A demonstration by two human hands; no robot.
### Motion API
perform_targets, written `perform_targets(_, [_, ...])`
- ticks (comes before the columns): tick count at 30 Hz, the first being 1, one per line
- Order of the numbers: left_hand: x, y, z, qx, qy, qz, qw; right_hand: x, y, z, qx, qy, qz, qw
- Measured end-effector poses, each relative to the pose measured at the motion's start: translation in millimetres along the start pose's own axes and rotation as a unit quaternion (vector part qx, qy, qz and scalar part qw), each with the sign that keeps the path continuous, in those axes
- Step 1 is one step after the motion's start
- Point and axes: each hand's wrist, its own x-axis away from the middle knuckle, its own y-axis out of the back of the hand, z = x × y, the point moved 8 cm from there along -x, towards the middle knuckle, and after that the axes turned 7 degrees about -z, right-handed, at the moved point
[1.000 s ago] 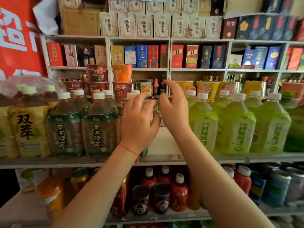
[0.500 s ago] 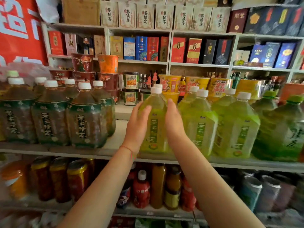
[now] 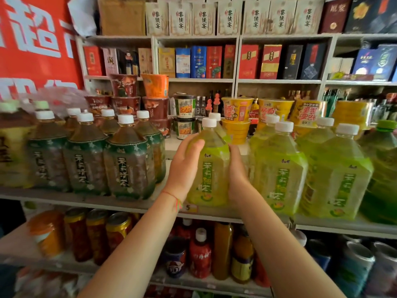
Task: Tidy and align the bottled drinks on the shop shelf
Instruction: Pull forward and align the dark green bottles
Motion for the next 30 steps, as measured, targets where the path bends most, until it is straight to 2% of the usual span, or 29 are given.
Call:
perform_targets(7, [-6.1,31.4,-12.3,-0.033,-0.009,-0.003,0.999,2.4,-33.8,-11.3,-0.006,-0.007,0.031,0.999])
perform_targets(10, [-8.5,42.0,-20.9,-0.08,-0.02,0.006,0.997,2.6,-47.0,-15.1,-0.006,-0.007,0.05,0.999])
perform_targets(13, [-1.2,47.0,-40.8,-0.17,-0.134,0.02,0.976,5.5,-62.3,-18.6,0.001,0.003,0.06,0.998])
perform_targets(16, [6.6,57.2,-56.0,-0.25,-0.264,0.006,0.932,8.8,-79.8,-25.0,0.018,0.014,0.065,0.998])
perform_targets(18, [4.1,65.0,-55.5,-0.376,-0.335,-0.022,0.864,11.6,-86.9,-26.7,0.017,0.02,0.062,0.998])
perform_targets(20, [1.0,67.0,-44.5,-0.492,-0.357,-0.026,0.794,12.2,-87.9,-25.5,0.011,0.029,0.052,0.998])
perform_targets(22, [0.9,66.8,-37.3,-0.522,-0.366,-0.023,0.77,17.8,-86.1,-20.8,0.023,0.043,0.032,0.998])
perform_targets(24, [2.2,68.6,-37.3,-0.506,-0.381,-0.041,0.772,26.1,-86.6,-15.3,0.04,0.054,0.015,0.998])
perform_targets(26, [6.8,68.8,-41.2,-0.45,-0.392,-0.065,0.8,37.0,-84.3,-4.2,0.09,0.096,-0.003,0.991])
perform_targets(28, [14.3,68.0,-48.1,-0.368,-0.396,-0.096,0.836,51.7,-75.6,19.2,0.141,0.169,-0.04,0.975])
perform_targets(30, [27.1,58.0,-58.0,-0.289,-0.421,-0.106,0.853,70.3,-61.2,55.0,0.174,0.287,-0.064,0.94])
